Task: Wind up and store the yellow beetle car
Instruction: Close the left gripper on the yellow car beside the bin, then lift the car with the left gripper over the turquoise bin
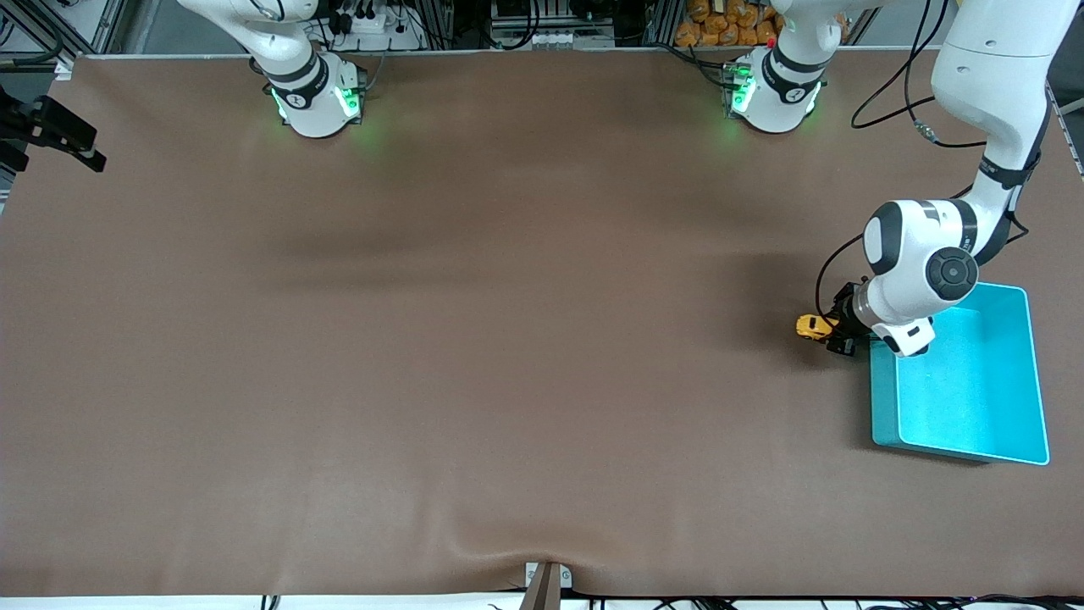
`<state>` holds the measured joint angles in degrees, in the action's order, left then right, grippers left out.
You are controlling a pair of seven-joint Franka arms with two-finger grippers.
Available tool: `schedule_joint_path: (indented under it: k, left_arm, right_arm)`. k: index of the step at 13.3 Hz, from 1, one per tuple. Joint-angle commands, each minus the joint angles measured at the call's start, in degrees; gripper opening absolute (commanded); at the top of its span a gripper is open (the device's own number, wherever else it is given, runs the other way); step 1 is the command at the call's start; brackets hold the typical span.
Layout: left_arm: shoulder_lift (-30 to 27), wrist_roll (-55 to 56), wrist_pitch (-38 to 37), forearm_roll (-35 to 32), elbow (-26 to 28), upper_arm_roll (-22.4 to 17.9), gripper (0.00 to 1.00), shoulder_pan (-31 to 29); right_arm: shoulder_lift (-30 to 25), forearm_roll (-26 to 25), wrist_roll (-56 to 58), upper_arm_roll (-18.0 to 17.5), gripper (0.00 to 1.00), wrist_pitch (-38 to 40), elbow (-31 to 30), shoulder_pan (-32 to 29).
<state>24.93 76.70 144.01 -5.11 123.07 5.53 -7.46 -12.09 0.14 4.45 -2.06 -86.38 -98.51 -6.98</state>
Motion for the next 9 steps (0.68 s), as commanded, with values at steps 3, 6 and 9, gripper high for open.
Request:
schedule_joint_path:
  k: [3,6,9]
  left_arm:
    - [-3.6,0.3,-1.7,-1.6,-1.8,2.7,0.00,0.5]
    - [-4.1,-6.0,-12.2,-1.6,-9.2,3.6,0.00,0.5]
    - [-4.1,-18.0,-16.5,-1.6,-14.4,2.8,0.00,-0.4]
  right_arm:
    - [-0.7,0.9,-0.3,0.3,1.00,0.3,-0.5,1.3]
    - [-0.4,0.9,-0.5,0.6,1.00,0.7,1.4,1.2]
    - [-0.3,1.0,-0.5,0.6,1.00,0.9,1.6,1.1]
